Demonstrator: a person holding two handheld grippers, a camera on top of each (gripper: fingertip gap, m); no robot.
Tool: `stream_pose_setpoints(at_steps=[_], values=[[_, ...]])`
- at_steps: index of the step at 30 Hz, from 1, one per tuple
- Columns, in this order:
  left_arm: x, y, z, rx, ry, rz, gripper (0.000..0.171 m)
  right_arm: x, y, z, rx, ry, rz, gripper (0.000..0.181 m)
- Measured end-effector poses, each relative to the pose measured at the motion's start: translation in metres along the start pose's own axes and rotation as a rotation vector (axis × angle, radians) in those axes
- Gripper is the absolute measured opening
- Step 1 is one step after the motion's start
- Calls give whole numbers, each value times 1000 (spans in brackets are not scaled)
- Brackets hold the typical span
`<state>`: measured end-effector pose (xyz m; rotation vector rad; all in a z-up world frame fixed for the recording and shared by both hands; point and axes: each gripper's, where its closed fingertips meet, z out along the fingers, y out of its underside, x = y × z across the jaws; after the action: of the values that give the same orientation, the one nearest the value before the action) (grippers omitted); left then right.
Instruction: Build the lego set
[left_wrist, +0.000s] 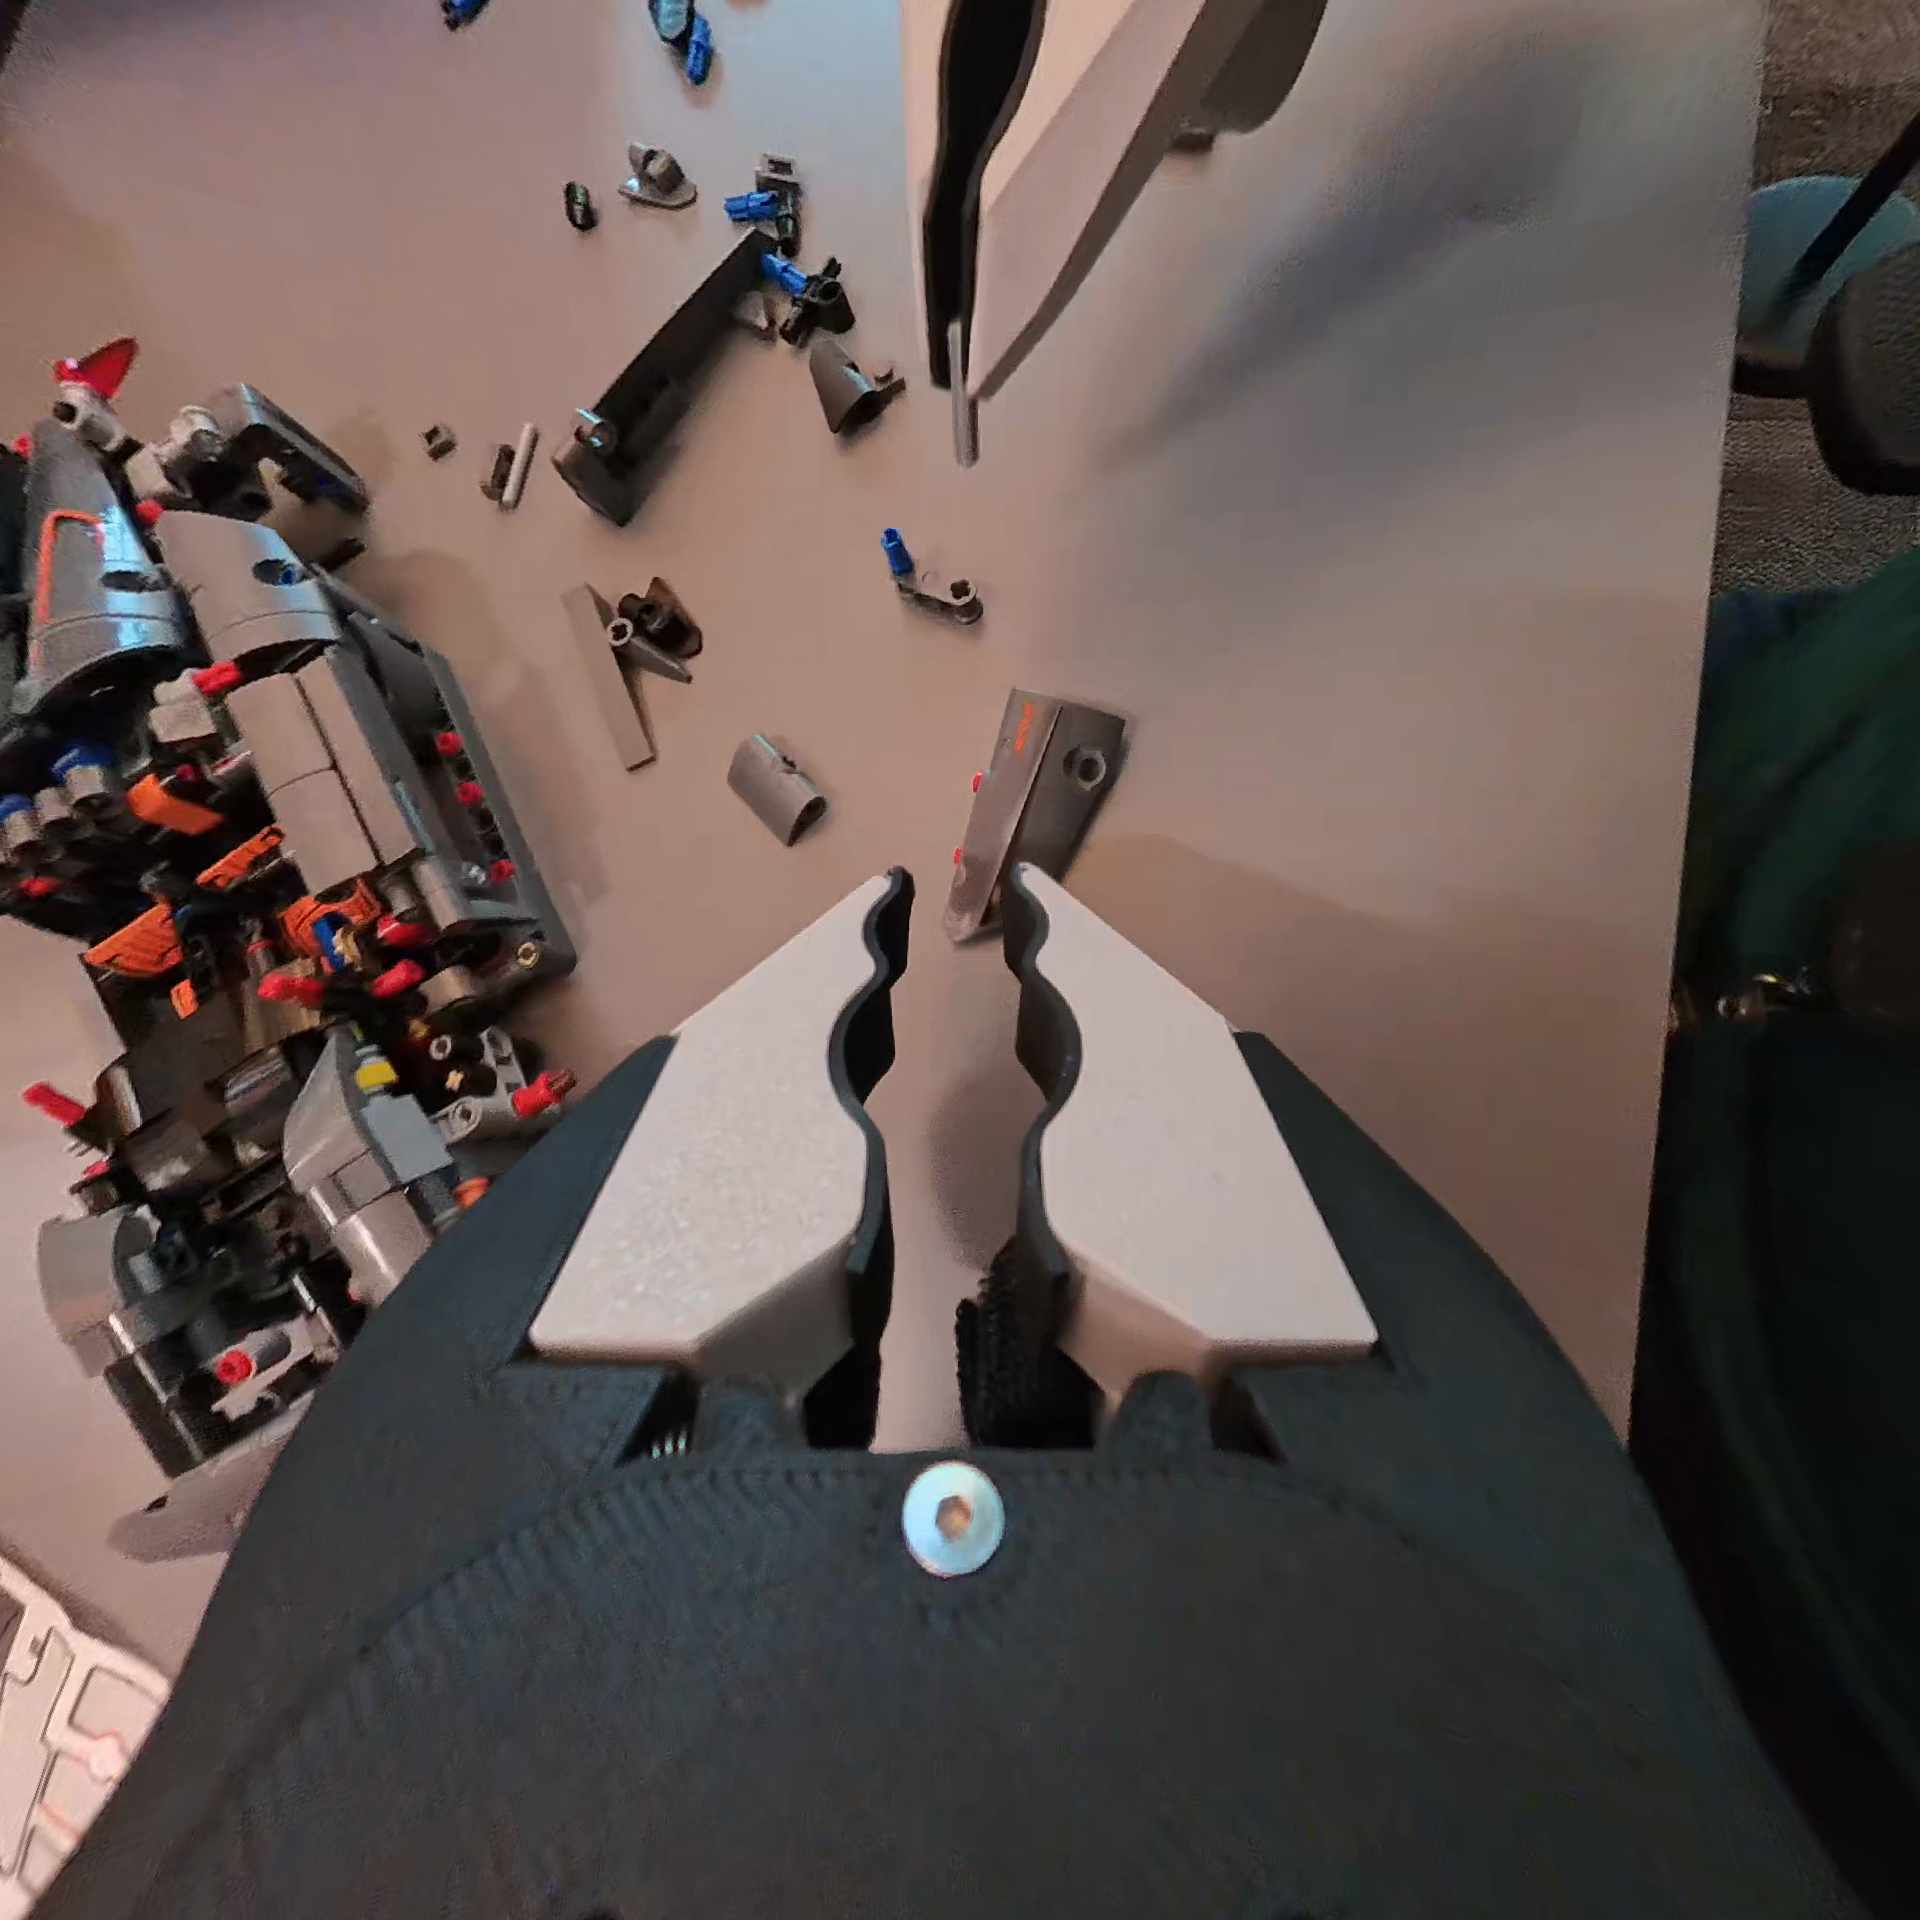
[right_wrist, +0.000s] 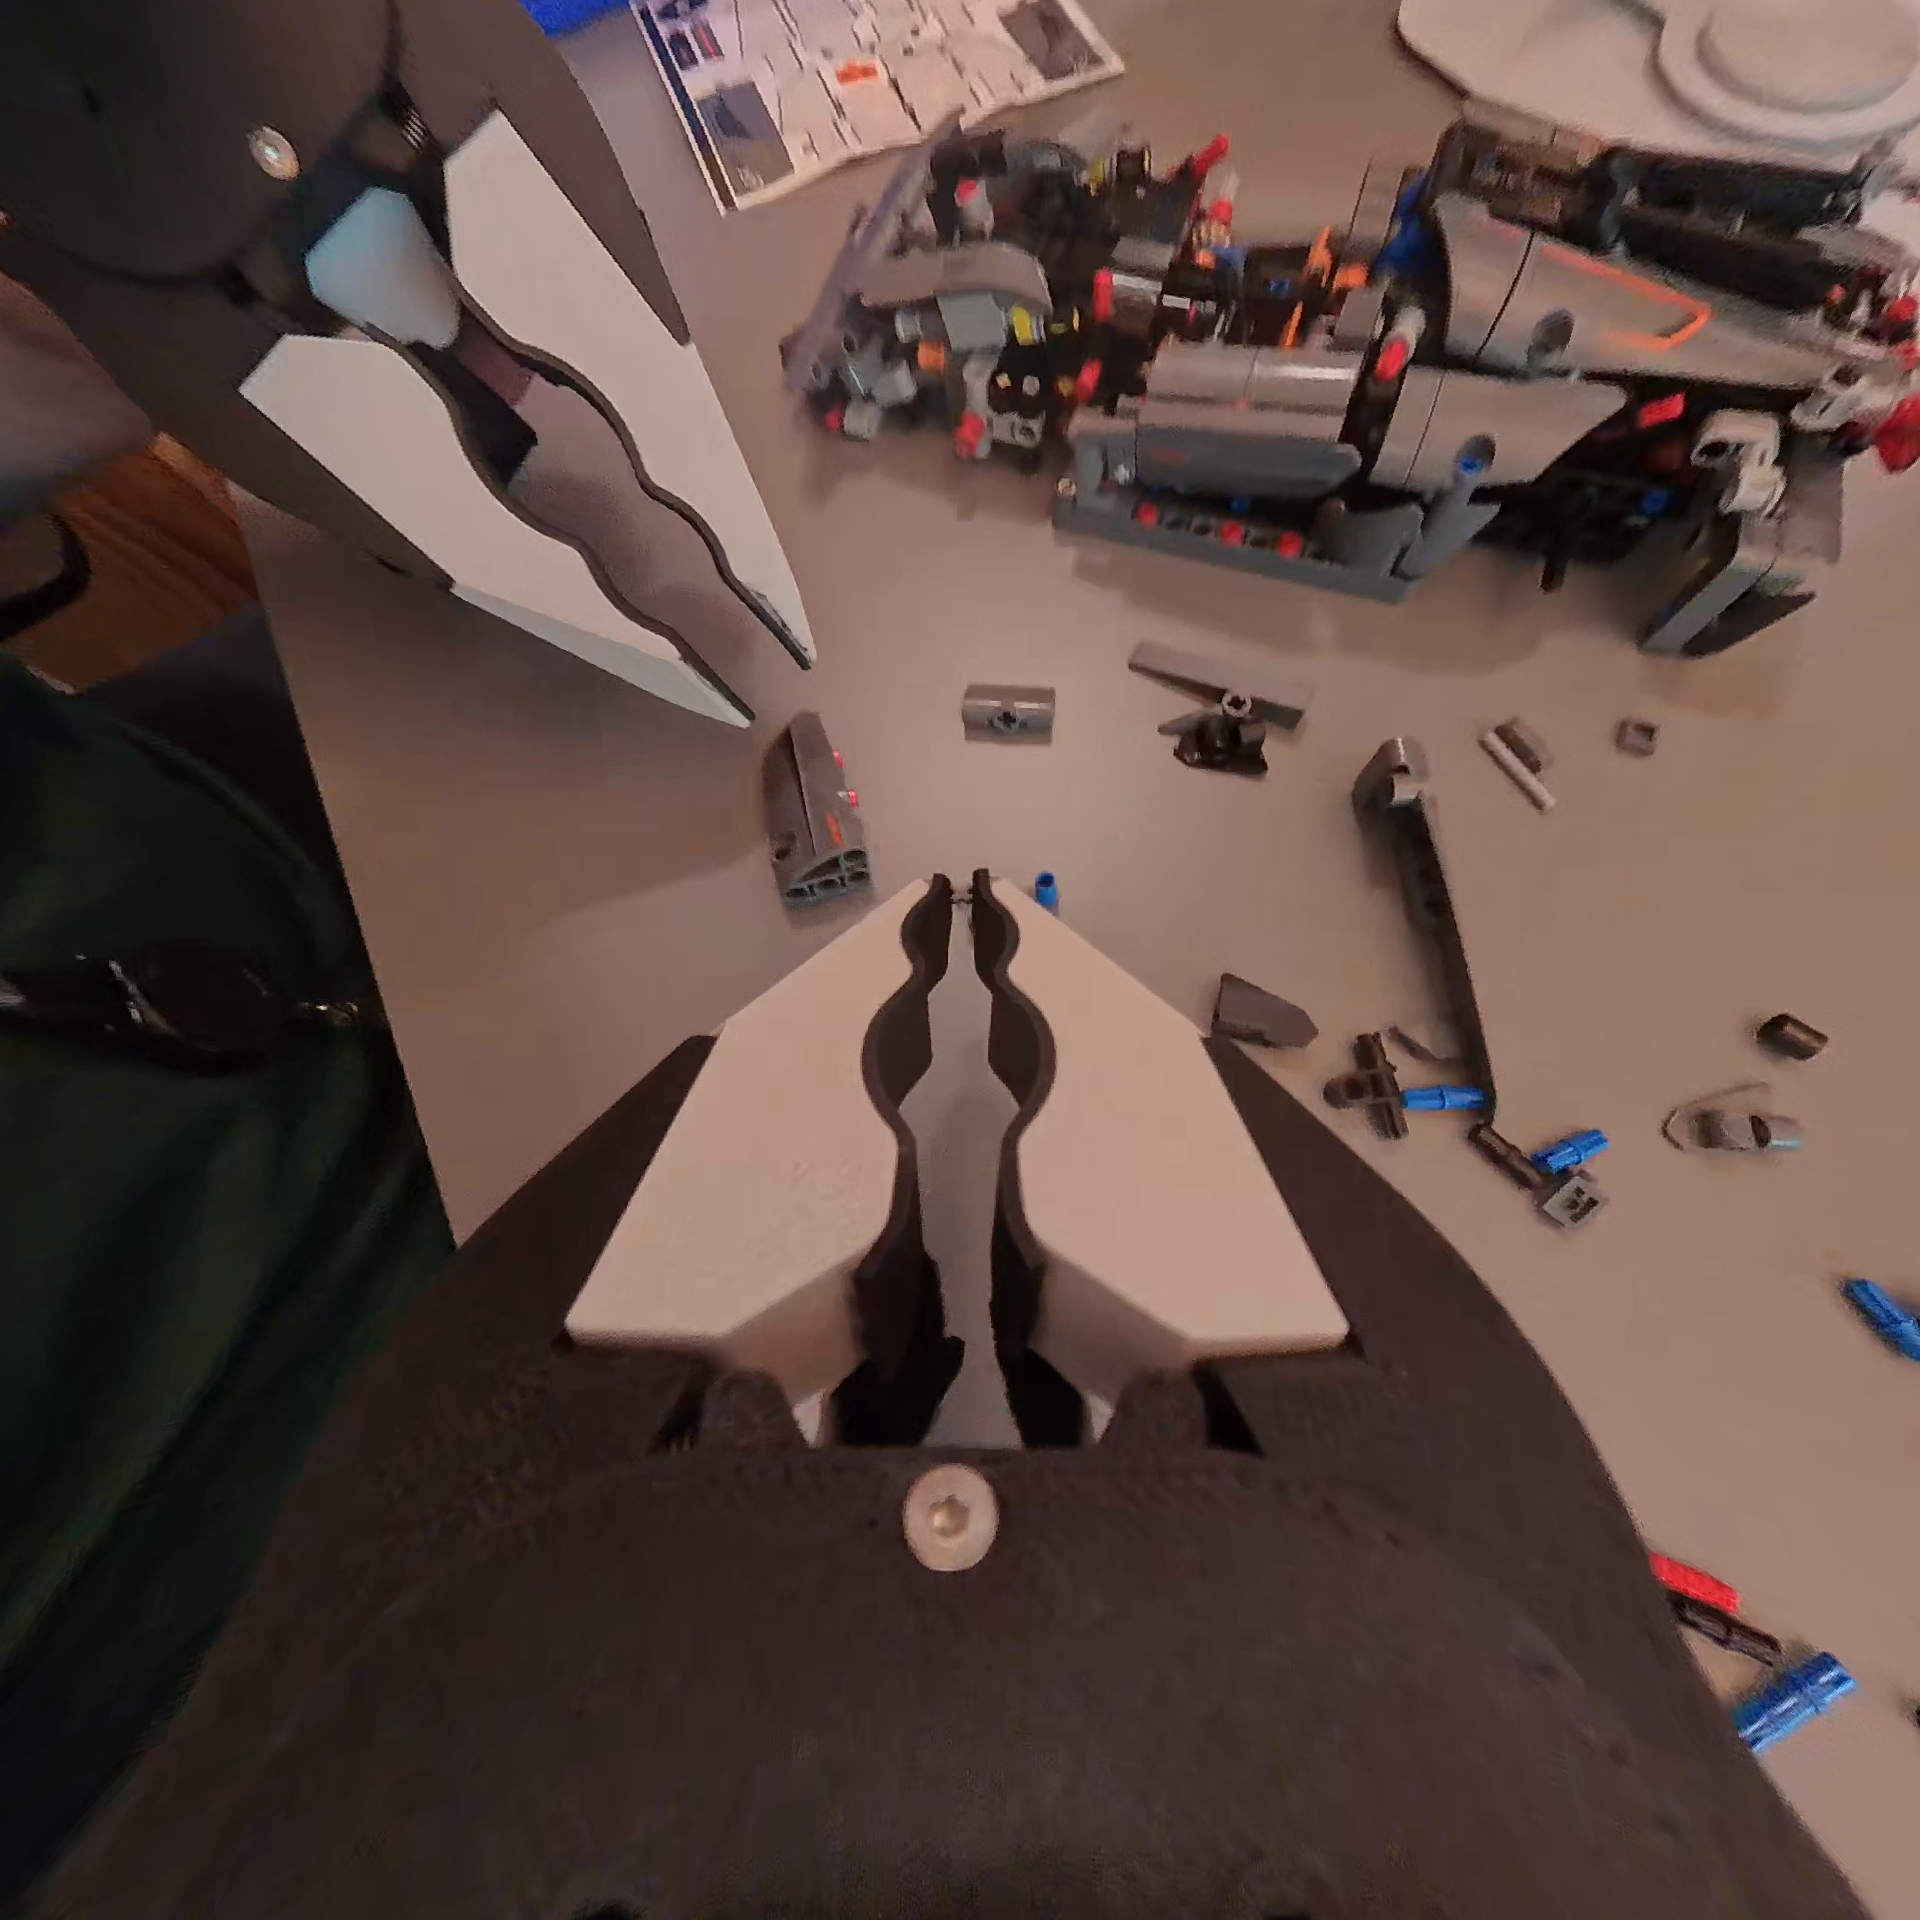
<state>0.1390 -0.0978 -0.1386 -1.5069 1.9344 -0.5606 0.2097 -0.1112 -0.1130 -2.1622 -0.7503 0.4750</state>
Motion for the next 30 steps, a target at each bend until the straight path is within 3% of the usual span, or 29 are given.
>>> stream_pose_setpoints(at_steps=[8, 17, 24, 30], values=[[-13, -44, 20, 66, 42, 95, 17, -2, 9, 0, 11, -1, 27, 2], [-21, -34, 63, -137, 196, 427, 32, -5, 9, -11, 65, -6, 41, 2], [-17, -48, 77, -115, 210, 390, 32, 0, 9, -19, 105, -10, 56, 2], [-17, -47, 79, -117, 197, 331, 20, 8, 14, -22, 105, -5, 66, 2]])
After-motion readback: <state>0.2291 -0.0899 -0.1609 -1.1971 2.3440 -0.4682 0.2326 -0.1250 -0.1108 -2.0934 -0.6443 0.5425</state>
